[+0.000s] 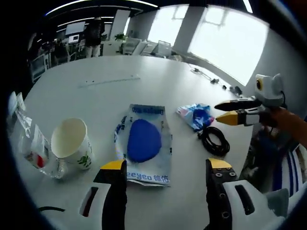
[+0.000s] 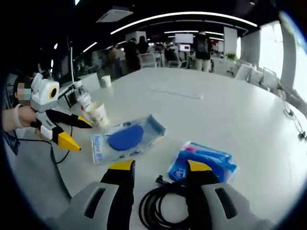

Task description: Arrange the tabletop items into an orderly group along one side of the table until the central work area is clear of visible clutter.

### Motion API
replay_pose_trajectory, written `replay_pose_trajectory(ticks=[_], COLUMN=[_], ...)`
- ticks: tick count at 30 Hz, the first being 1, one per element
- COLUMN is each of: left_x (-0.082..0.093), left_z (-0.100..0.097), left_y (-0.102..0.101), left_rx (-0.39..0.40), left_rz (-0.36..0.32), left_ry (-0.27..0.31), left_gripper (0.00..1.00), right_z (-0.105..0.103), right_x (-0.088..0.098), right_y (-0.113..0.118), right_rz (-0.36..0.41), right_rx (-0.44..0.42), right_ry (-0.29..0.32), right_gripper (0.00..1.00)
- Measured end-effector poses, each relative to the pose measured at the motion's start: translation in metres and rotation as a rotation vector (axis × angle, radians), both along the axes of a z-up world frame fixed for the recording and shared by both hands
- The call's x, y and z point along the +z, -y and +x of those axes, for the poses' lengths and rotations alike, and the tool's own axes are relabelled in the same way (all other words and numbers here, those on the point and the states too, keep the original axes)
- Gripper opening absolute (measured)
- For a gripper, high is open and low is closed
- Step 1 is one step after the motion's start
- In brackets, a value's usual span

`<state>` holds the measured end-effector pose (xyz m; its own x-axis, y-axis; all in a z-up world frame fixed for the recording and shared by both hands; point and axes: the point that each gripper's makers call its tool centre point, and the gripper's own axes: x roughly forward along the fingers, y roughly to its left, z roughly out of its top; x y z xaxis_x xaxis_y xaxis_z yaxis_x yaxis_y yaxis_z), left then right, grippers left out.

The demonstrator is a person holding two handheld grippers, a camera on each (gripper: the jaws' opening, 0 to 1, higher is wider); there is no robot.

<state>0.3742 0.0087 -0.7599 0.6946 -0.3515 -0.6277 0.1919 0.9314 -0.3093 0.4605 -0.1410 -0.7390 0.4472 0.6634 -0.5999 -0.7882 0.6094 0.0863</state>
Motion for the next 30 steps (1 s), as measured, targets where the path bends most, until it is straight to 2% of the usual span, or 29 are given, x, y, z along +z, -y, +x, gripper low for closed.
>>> replay_pose_trajectory(ticks=[9,13,22,28,30], left_x=[-0.004,-0.007,-0.012,-0.018,-0.018], left_z=[-0.011,-0.016,-0.023,-0.028,-0.027], left_y=[-0.014,-0.021,-0.028,-0.03,-0.03], left_rx=[0.049,0.074,0.12,0.154,0.157], left_rz=[-0.012,-0.018,-0.032,-0.071,-0.069], left_ry=[-0.021,-0.036,-0.049,-0.083,-0.077], left_gripper=[0.63,0.58,0.56,0.49,0.48], right_z=[-0.005,-0.007,-0.003,-0.001,0.0], right_x=[0.0,-0.002,-0.002,-0.001,-0.002], right_y=[-0.014,-0.022,-0.036,-0.046,-0.047], right_rz=[0.004,0.0,-0.012,-0.012,-0.012], right_rx=[0.053,0.087,0.128,0.155,0.161], right_ry=[-0.009,-0.005,-0.008,-0.007,-0.011], right_gripper=[0.45,0.47,0.46,0.45,0.43])
